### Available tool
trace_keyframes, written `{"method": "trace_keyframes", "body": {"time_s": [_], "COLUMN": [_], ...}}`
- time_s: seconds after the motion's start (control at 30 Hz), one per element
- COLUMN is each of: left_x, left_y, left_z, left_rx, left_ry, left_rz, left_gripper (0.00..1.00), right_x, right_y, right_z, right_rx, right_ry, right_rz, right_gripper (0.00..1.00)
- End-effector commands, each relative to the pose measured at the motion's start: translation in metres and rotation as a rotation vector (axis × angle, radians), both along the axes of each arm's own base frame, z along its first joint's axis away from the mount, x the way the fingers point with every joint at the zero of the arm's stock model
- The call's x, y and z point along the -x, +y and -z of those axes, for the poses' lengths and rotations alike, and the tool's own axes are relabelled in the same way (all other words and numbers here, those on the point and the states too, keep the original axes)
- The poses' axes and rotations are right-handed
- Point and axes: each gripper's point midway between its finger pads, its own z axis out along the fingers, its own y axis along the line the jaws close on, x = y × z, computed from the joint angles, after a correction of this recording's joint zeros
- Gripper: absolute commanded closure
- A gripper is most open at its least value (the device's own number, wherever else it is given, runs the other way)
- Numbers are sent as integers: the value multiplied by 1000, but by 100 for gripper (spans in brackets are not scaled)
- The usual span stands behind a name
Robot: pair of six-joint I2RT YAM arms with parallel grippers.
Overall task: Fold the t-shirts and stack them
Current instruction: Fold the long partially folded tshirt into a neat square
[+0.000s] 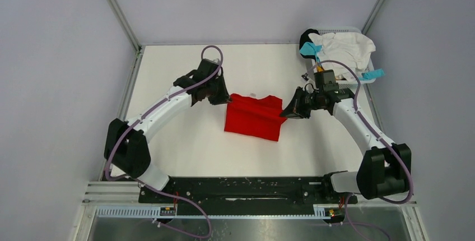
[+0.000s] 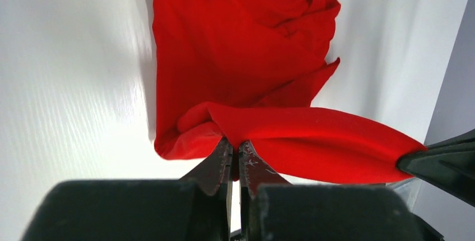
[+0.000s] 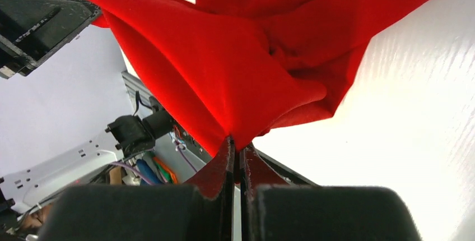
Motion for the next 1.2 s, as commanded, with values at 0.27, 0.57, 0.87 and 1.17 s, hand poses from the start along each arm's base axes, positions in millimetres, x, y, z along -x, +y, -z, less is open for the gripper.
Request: {"method": "trace_keyframes", "body": {"time_s": [0.27,0.57,0.87,1.17], "left_x": [-101,-147,-174,-168], "left_y": [15,-7,-24,-21], "left_z": [14,38,67,46], "left_rx": [-118,-70,-32,25], "left_ry": [-32,3,40,-5], "left_rz": [-93,-57,-11,30], "left_gripper": [100,98,50,1], "right_x": [-79,-125,-166,-189], "right_y": [-27,-47,-58,-62], "right_z": [22,56,86,41], "right_rx": [95,177,160,143], "right_ry": [10,46,80,-67], "right_rz": [92,192,278,309], "right_gripper": [100,100,92,1]}}
